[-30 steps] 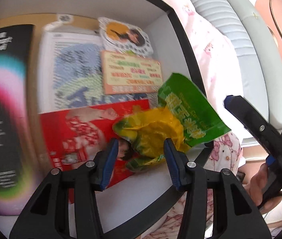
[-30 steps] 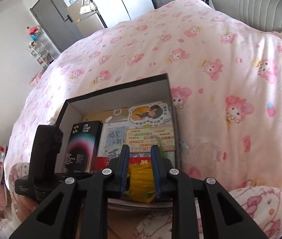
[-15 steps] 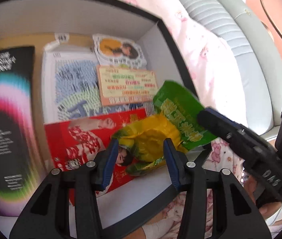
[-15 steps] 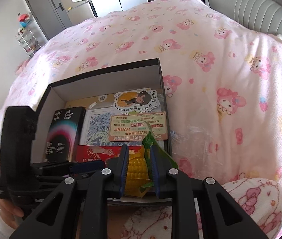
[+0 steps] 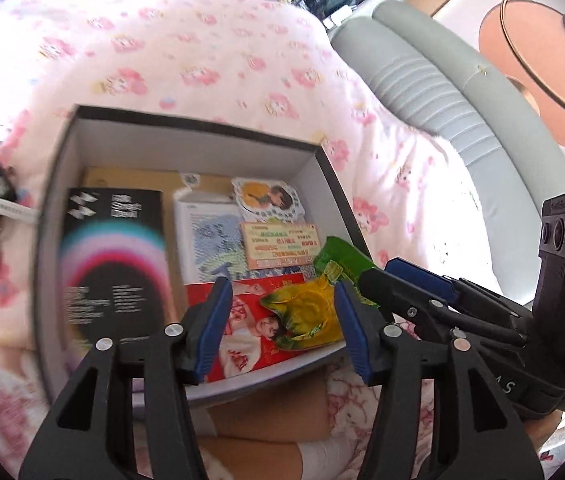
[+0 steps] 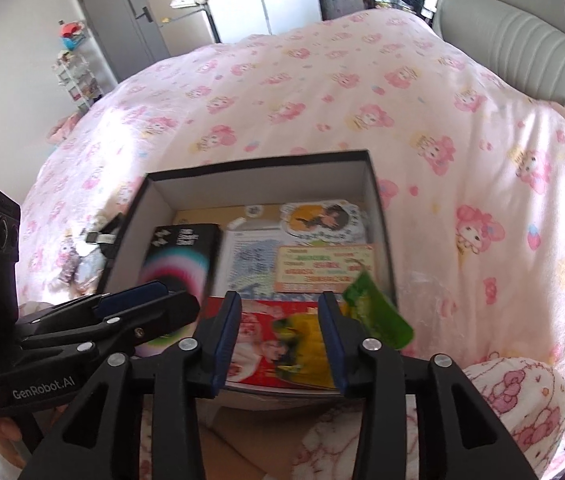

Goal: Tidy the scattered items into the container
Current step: 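Withdraw both tools from the box and move them to the clear phone case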

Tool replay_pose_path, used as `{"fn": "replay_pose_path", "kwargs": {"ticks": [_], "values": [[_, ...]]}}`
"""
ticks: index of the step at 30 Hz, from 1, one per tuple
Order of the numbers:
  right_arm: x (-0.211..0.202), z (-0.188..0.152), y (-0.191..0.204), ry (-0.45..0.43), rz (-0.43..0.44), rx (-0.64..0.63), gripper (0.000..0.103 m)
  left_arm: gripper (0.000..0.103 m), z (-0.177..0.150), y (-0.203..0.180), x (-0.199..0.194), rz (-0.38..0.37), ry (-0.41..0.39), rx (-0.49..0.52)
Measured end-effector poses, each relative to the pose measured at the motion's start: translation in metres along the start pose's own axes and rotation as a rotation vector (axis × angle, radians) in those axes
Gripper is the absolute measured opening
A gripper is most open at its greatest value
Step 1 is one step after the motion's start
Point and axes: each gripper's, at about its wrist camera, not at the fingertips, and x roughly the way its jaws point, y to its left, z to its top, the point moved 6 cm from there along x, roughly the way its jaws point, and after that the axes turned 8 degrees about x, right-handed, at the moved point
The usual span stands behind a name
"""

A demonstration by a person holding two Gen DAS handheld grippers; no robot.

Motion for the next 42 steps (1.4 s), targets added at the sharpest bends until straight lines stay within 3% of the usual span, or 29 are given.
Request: {"fn": "replay_pose_path", "kwargs": {"ticks": [10,18,23,29,35,37,42], "values": [[0.007,0.001,0.109,0.011,0.124,-0.202,0.038,0.055,-0.011,0.072,-0.084,0.131,-0.103,-0.103],[0.05,-0.001,0.216,0.132,0.302,-0.338,0.038,0.055,-0.029,0.165,-0.139,0.267,-0.178,-0.248],[0.099,0.0,0.256,0.226,0.278,-0.392,0.038,0.053,-0.054,0.244,-0.141,0.32,-0.148,-0.4],[0.166,-0.006,0.279,0.426,0.279,-0.372,0.038,0.053,-0.077,0.316,-0.121,0.3,-0.075,-0.517],[0.227,-0.019,0.291,0.568,0.188,-0.421,0.038,0.053,-0.083,0.35,-0.095,0.231,-0.036,-0.584],[0.245,-0.019,0.288,0.577,0.108,-0.441,0.038,0.053,-0.083,0.358,-0.087,0.232,-0.021,-0.593],[0.272,-0.012,0.286,0.582,0.042,-0.428,0.038,0.053,-0.08,0.368,-0.074,0.23,-0.007,-0.608]]}}
